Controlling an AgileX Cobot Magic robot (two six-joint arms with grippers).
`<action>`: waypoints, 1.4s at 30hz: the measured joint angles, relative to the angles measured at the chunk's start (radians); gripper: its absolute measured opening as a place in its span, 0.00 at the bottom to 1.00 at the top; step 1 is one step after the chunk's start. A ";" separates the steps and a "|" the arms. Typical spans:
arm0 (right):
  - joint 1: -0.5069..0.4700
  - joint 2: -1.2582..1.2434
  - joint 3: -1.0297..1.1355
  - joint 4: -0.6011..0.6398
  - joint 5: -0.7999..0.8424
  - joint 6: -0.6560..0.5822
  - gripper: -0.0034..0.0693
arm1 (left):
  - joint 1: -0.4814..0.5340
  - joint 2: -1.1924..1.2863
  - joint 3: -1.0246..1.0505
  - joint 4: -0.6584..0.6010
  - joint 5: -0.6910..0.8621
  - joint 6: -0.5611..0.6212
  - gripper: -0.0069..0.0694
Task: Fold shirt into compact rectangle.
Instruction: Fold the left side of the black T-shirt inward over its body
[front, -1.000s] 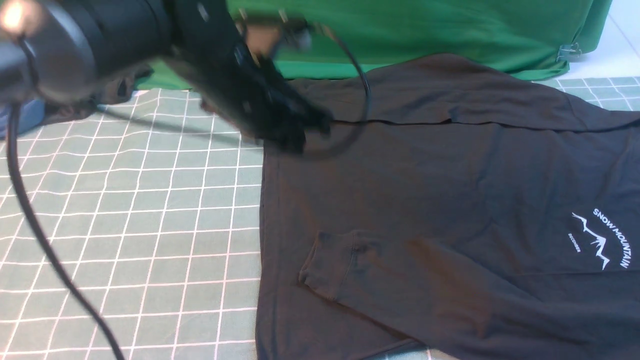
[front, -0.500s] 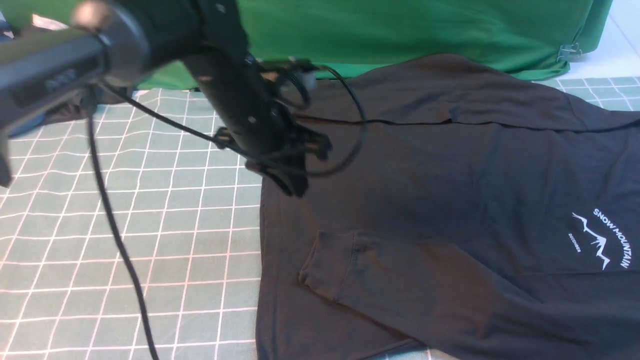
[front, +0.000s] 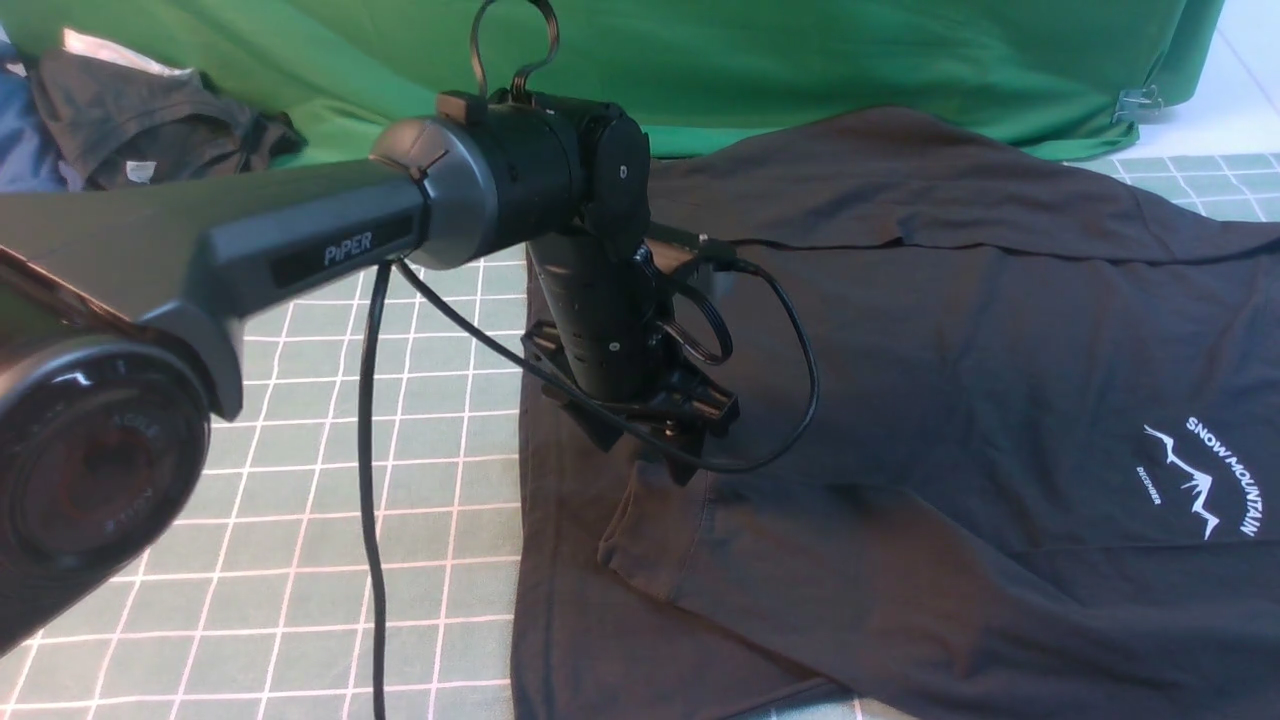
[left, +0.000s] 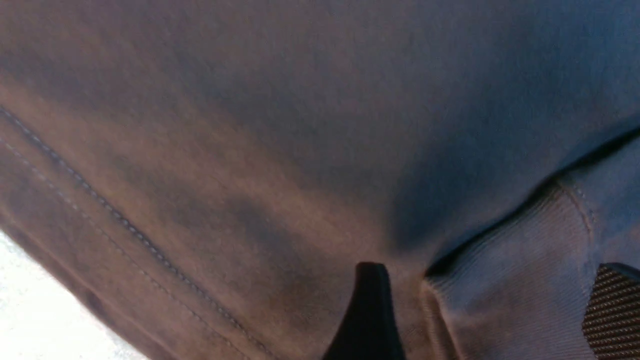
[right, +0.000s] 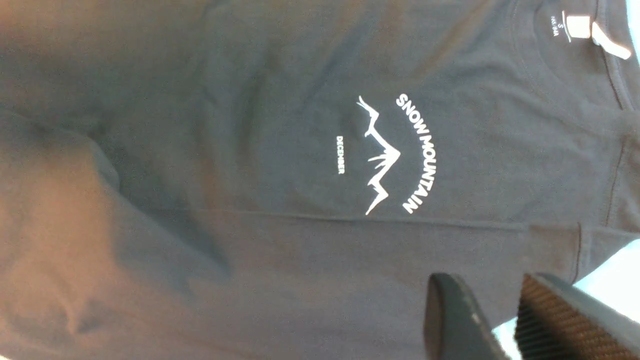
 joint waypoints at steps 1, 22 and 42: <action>0.000 0.000 0.000 0.000 -0.001 0.001 0.31 | 0.000 0.004 0.000 -0.005 0.001 0.000 0.76; 0.000 0.004 0.000 0.000 -0.061 0.003 0.35 | 0.003 0.050 -0.012 -0.097 0.096 0.021 0.15; 0.000 0.005 0.000 0.000 -0.062 0.003 0.37 | 0.204 0.027 -0.200 -0.139 -0.108 -0.027 0.15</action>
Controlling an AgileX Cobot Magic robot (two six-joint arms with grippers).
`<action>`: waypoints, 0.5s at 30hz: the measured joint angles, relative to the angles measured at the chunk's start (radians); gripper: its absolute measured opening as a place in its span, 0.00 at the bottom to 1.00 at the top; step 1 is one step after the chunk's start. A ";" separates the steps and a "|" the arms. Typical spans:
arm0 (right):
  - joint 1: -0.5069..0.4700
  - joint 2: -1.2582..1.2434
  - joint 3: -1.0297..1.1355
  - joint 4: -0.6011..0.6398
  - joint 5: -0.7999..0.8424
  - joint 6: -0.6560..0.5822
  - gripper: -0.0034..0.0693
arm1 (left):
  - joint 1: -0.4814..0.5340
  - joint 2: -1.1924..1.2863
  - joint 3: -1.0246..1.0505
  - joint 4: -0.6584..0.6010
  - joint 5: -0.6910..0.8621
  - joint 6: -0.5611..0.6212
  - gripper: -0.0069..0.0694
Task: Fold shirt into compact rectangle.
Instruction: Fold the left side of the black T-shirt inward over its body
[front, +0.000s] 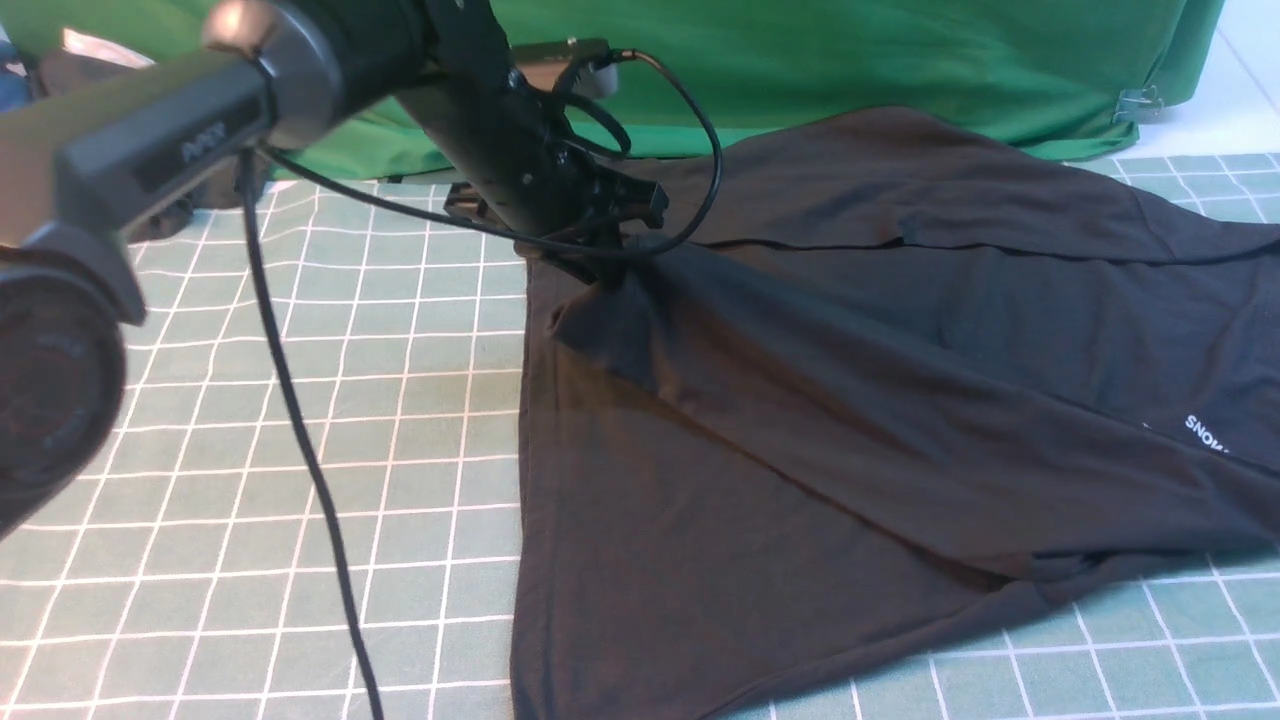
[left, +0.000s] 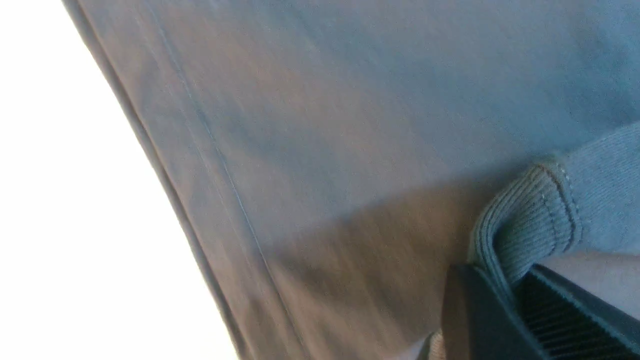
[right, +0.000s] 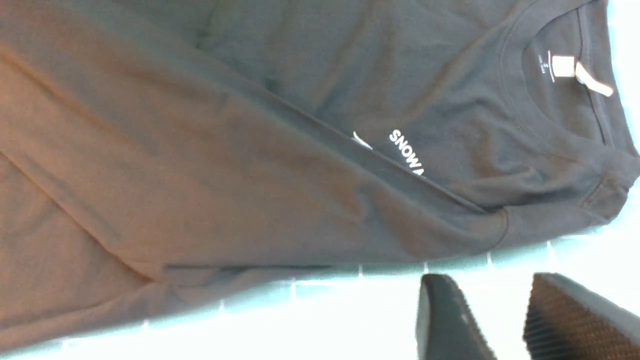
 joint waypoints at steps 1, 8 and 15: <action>0.000 0.000 0.000 0.000 0.000 0.000 0.37 | 0.000 0.010 0.000 0.005 -0.012 -0.010 0.16; 0.000 0.000 0.000 0.000 0.000 0.000 0.37 | 0.004 0.043 -0.068 0.145 -0.040 -0.115 0.36; 0.000 0.000 0.000 0.000 0.000 0.001 0.37 | 0.062 0.050 -0.324 0.209 -0.081 -0.176 0.70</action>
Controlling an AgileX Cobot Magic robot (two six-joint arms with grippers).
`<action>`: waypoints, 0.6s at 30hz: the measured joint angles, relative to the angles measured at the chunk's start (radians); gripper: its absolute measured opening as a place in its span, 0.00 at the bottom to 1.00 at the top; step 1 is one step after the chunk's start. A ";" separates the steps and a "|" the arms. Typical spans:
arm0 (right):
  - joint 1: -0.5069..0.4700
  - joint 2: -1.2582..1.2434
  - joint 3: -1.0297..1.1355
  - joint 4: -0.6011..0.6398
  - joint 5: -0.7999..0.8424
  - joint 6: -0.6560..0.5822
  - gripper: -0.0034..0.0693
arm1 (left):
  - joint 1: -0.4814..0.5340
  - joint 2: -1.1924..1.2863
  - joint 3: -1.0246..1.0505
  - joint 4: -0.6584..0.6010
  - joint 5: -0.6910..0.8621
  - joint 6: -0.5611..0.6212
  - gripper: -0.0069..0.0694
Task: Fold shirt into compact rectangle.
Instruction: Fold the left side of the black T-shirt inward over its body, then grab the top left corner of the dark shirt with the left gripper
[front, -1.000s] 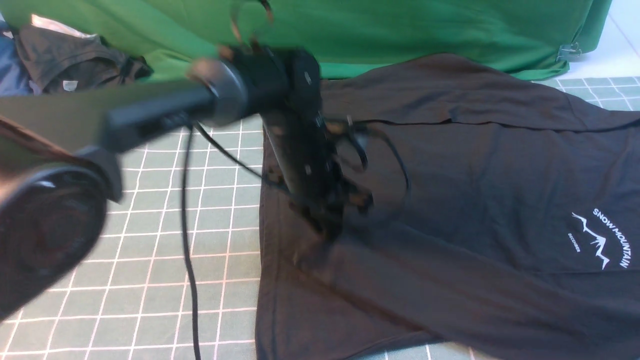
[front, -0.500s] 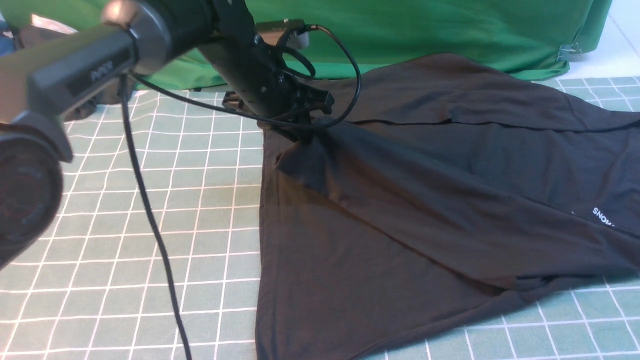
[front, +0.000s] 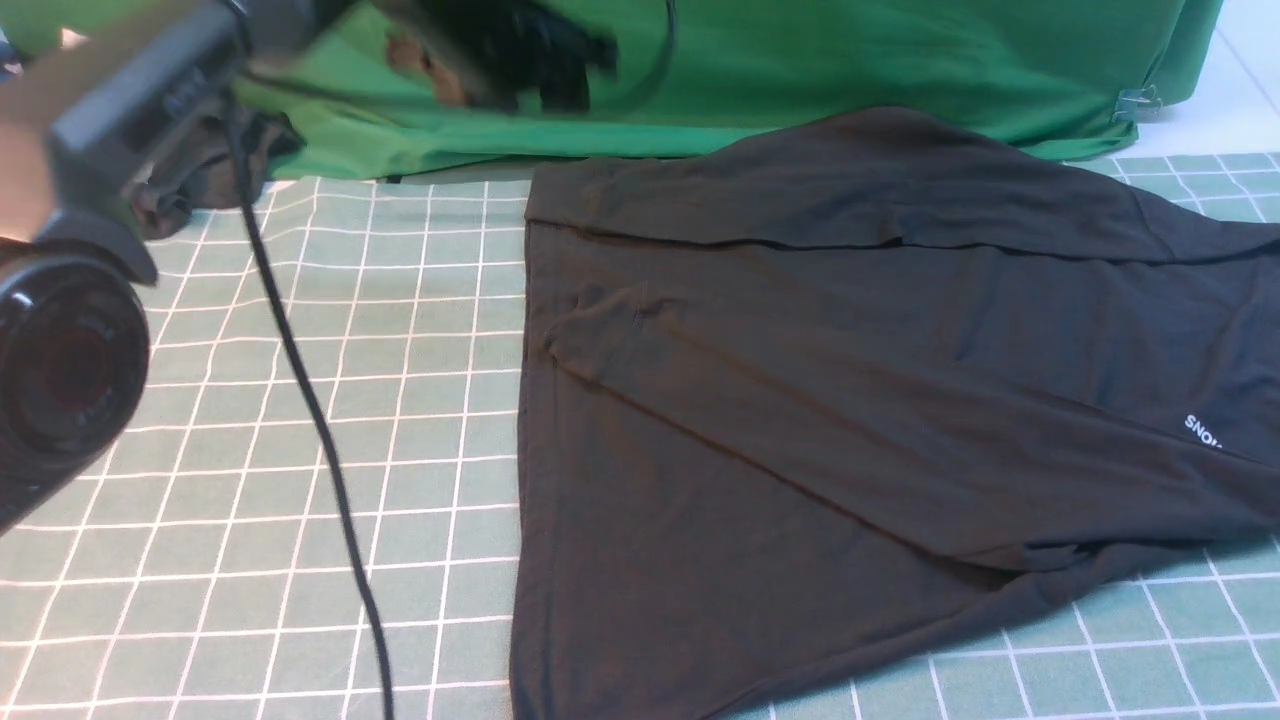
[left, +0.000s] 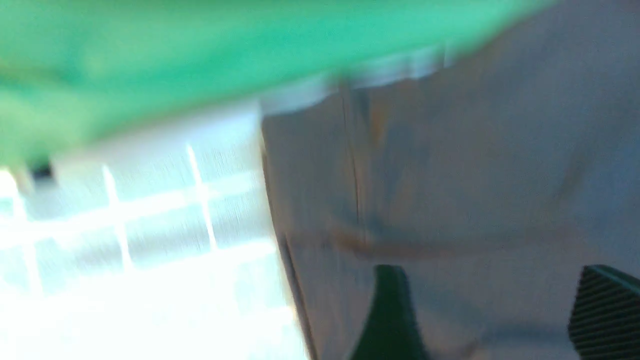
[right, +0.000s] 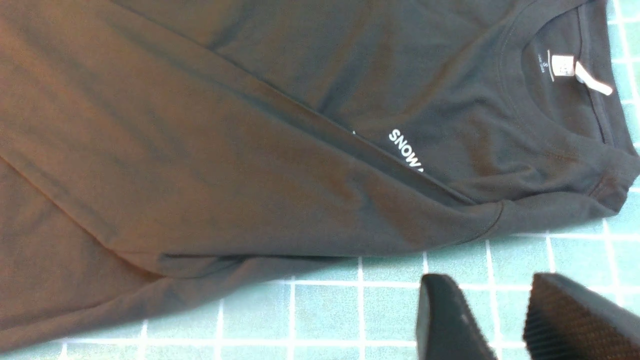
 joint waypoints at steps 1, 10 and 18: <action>0.000 0.000 0.000 0.000 0.000 0.005 0.37 | 0.015 0.016 -0.043 -0.029 0.000 -0.002 0.76; 0.000 0.000 0.000 0.002 -0.011 0.026 0.37 | 0.075 0.215 -0.116 -0.167 -0.006 -0.024 0.81; 0.000 0.000 0.000 0.003 -0.015 0.037 0.37 | 0.107 0.306 -0.117 -0.190 -0.086 -0.028 0.81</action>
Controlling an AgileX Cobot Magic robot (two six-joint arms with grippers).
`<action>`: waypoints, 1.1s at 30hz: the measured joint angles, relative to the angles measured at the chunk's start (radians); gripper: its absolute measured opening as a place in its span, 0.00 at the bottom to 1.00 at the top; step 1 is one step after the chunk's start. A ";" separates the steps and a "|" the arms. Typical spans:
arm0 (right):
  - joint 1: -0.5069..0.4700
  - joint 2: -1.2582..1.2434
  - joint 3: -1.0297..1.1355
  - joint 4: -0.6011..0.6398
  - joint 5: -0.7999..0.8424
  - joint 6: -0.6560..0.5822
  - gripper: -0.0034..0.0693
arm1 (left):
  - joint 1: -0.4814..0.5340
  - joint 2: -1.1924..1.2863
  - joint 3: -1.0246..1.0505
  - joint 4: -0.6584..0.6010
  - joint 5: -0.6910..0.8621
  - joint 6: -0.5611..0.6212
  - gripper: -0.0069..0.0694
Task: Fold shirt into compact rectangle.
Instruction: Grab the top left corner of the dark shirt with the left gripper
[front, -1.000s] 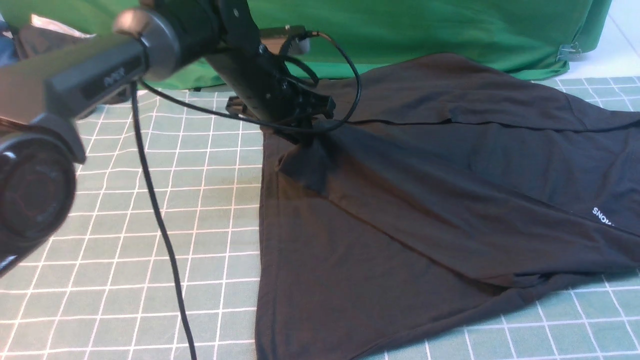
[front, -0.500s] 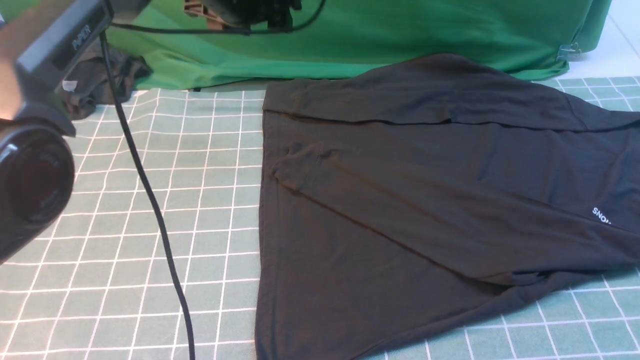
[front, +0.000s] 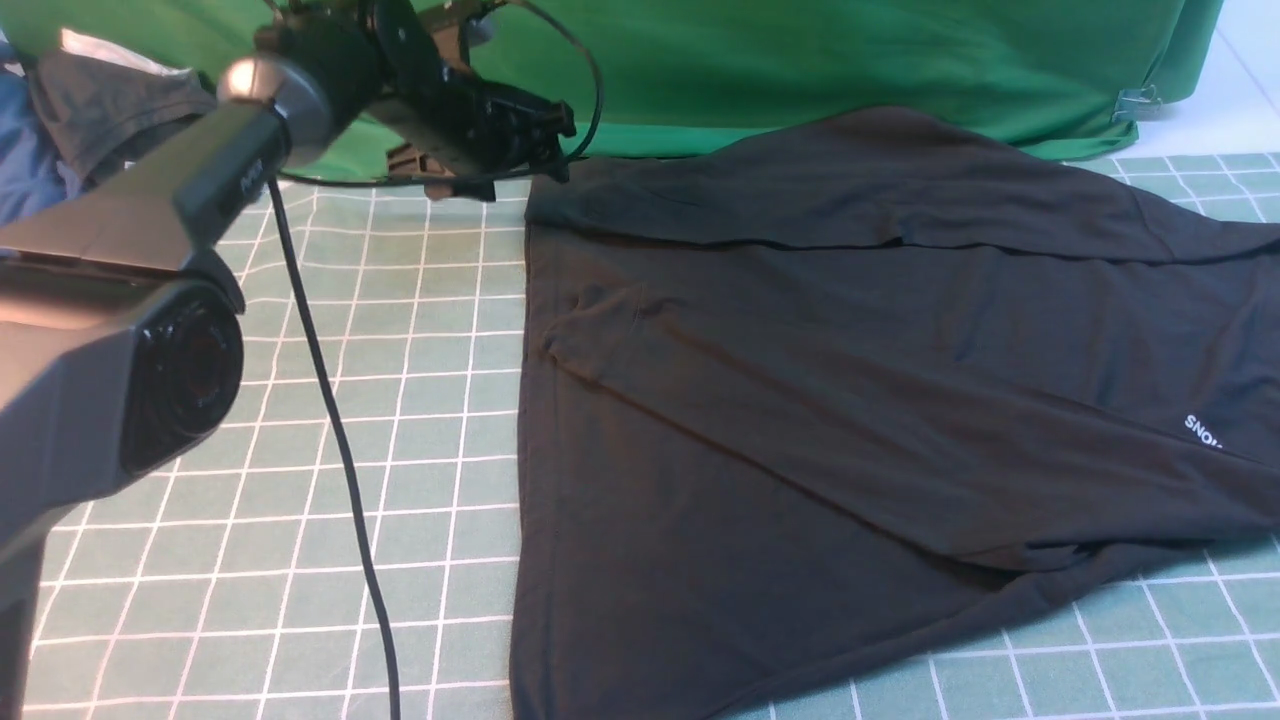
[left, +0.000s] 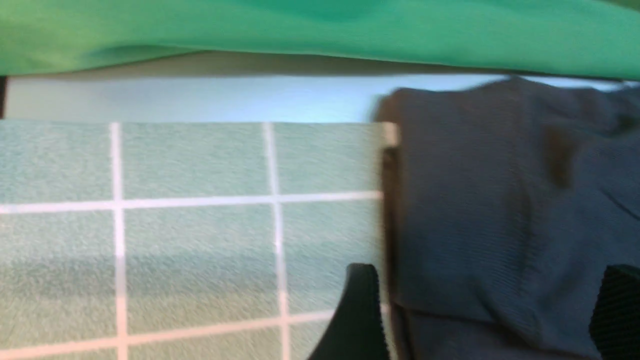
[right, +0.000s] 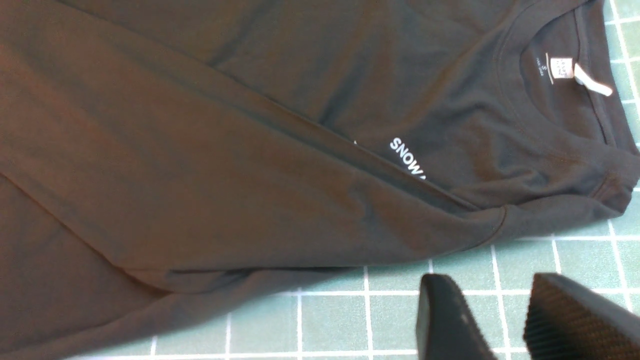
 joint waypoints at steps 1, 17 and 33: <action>0.000 0.000 0.000 0.000 0.000 0.000 0.37 | 0.000 0.008 0.000 -0.009 -0.008 0.000 0.81; 0.000 0.000 0.000 0.001 -0.001 0.000 0.37 | -0.007 0.071 -0.009 -0.091 -0.091 0.003 0.80; 0.000 0.000 0.000 0.001 -0.004 0.000 0.37 | -0.001 0.080 -0.010 -0.157 -0.147 0.064 0.31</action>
